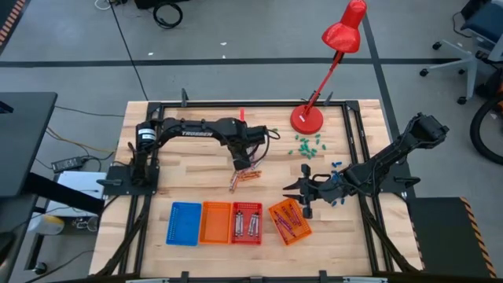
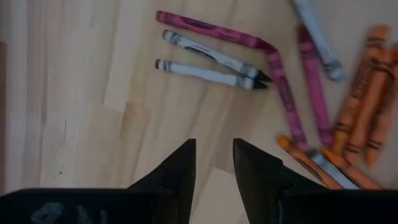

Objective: Sort crayons
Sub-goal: Put the black crayon into the red bin

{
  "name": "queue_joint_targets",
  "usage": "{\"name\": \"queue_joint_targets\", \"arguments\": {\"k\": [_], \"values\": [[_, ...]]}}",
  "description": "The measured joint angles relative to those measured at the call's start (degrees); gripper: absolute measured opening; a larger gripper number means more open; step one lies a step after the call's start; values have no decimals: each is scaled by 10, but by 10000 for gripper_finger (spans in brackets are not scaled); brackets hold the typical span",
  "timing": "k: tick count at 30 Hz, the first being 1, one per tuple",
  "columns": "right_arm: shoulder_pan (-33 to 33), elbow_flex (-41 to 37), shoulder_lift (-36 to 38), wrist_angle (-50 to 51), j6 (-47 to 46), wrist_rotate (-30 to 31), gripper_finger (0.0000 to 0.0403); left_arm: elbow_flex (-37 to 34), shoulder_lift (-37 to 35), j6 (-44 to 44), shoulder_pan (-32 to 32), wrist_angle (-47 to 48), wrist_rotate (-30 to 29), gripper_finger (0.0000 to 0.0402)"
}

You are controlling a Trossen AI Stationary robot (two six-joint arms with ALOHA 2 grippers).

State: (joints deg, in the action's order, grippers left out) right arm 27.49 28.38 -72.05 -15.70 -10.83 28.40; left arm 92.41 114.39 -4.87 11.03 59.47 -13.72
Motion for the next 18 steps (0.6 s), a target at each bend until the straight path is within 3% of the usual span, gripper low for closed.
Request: {"name": "queue_joint_targets", "arguments": {"k": [7,13,18], "values": [[11,0,0,0,3,0,103,32,0,-13,-38,30,-77,116],[17,0,0,0,1,0,103,46,0,13,-60,123,-77,116],[15,0,0,-7,-11,-1,103,45,0,91,-77,188,-50,116]]}}
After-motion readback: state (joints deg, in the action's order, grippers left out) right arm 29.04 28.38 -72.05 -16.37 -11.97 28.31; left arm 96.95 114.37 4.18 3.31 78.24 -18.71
